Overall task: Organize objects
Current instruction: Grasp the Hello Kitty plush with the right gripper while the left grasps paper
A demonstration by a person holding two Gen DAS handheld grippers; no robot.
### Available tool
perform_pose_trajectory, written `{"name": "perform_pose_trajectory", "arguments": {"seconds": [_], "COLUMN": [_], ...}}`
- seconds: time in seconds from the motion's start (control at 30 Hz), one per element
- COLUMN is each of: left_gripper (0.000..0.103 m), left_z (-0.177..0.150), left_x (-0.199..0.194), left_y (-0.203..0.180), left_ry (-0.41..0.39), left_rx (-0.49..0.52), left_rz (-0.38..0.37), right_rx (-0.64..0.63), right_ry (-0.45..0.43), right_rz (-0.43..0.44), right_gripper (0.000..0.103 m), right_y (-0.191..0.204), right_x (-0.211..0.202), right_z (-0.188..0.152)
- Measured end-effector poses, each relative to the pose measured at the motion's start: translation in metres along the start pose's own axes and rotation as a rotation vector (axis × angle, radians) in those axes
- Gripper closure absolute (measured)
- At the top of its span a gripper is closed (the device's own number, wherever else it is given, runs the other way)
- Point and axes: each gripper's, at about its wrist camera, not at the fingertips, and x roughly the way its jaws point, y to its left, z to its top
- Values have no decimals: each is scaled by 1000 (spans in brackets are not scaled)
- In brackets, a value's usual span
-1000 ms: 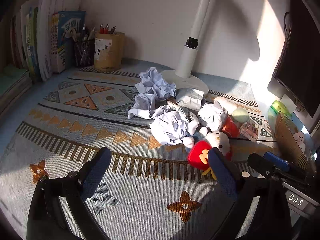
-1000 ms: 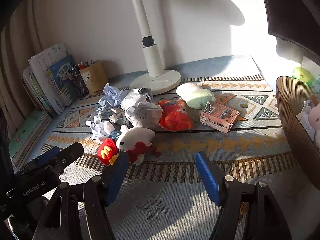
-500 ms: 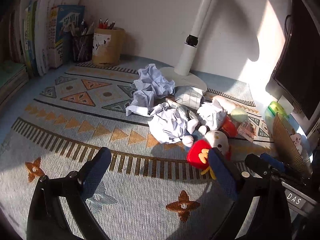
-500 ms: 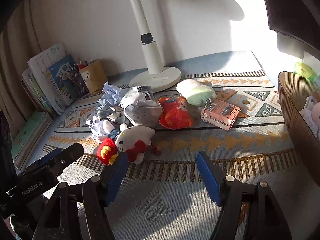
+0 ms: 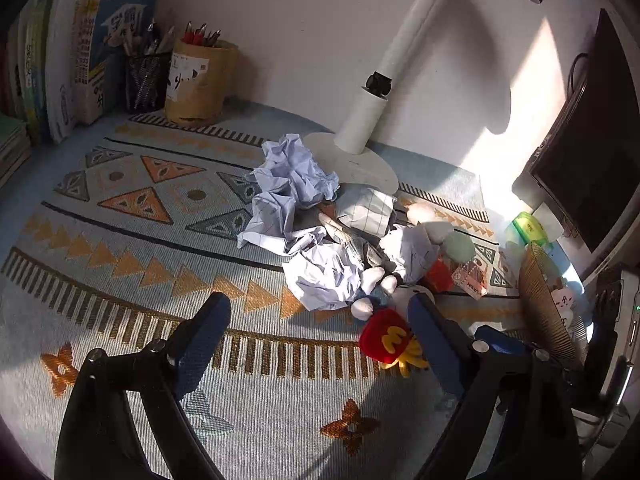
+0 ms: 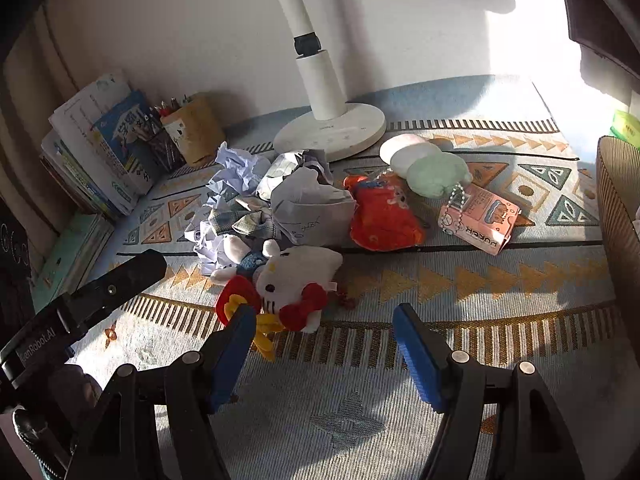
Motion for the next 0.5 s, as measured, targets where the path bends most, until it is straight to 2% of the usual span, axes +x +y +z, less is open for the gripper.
{"name": "perform_pose_trajectory", "arguments": {"seconds": [0.03,0.07,0.1,0.13,0.27,0.33,0.4,0.43,0.47,0.5], "left_gripper": [17,24,40,43,43,43,41,40,38,37], "left_z": [6,11,14,17,23,23,24,25,25,26], "left_x": [6,12,19,26,57,67,74,75,76,76], "left_y": [3,4,6,9,26,24,21,20,18,16], "left_ry": [25,50,73,97,193,215,223,216,212,206], "left_rx": [-2,5,13,2,-76,-60,-57,-53,-45,-38], "left_rz": [-31,-60,-91,-110,-174,-171,-154,-152,-147,-136], "right_rx": [2,6,10,11,18,39,65,59,40,27], "right_ry": [6,17,30,40,42,64,107,110,108,102], "right_rz": [10,17,31,49,69,75,123,140,145,135], "right_gripper": [34,34,34,34,34,34,33,36,52,58], "right_y": [1,2,3,3,0,-4,-6,-4,0,3], "right_x": [5,10,16,20,28,36,46,49,49,47], "right_z": [2,5,7,8,13,16,18,18,19,19]}}
